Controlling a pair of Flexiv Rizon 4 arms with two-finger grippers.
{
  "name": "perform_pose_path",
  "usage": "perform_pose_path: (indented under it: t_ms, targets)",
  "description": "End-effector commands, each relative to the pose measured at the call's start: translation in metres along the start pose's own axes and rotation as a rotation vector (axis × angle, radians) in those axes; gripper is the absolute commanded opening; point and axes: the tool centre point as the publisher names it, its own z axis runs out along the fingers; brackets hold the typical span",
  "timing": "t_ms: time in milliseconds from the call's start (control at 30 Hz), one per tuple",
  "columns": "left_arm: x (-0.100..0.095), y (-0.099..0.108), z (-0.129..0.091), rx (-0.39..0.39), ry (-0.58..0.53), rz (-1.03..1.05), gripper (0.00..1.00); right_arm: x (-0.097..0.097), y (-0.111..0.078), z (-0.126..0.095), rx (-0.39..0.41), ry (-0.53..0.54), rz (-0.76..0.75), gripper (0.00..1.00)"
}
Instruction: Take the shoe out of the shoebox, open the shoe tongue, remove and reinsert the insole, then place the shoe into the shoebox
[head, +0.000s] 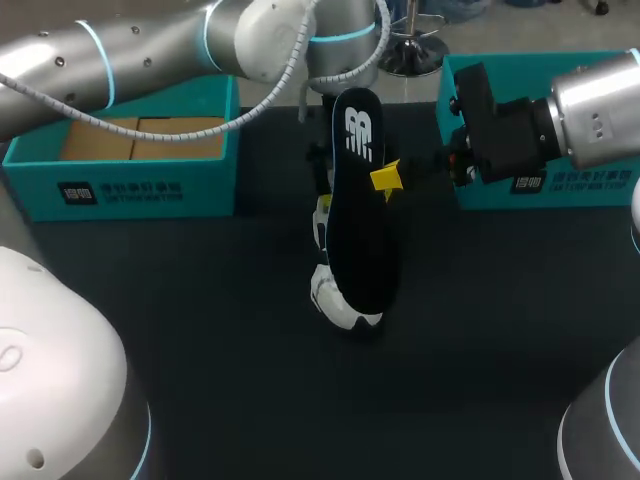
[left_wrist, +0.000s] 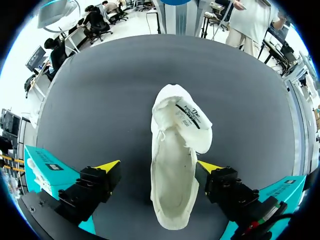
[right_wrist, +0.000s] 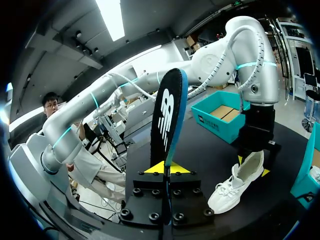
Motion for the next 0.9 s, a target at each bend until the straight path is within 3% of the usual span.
perform_pose_path:
  t_ms: [33,400,900]
  targets:
    - [0.000,-0.005,-0.013,0.016,-0.107,0.005,1.00,0.000,0.000,0.002,0.001,-0.003,0.001,0.00]
    - [-0.005,-0.009,-0.051,0.062,-0.398,0.001,1.00,0.000,0.000,0.002,0.001,-0.003,0.001,0.00]
    - [-0.014,-0.013,-0.092,0.044,-0.541,0.054,1.00,-0.067,0.029,-0.040,-0.025,0.025,0.205,0.00]
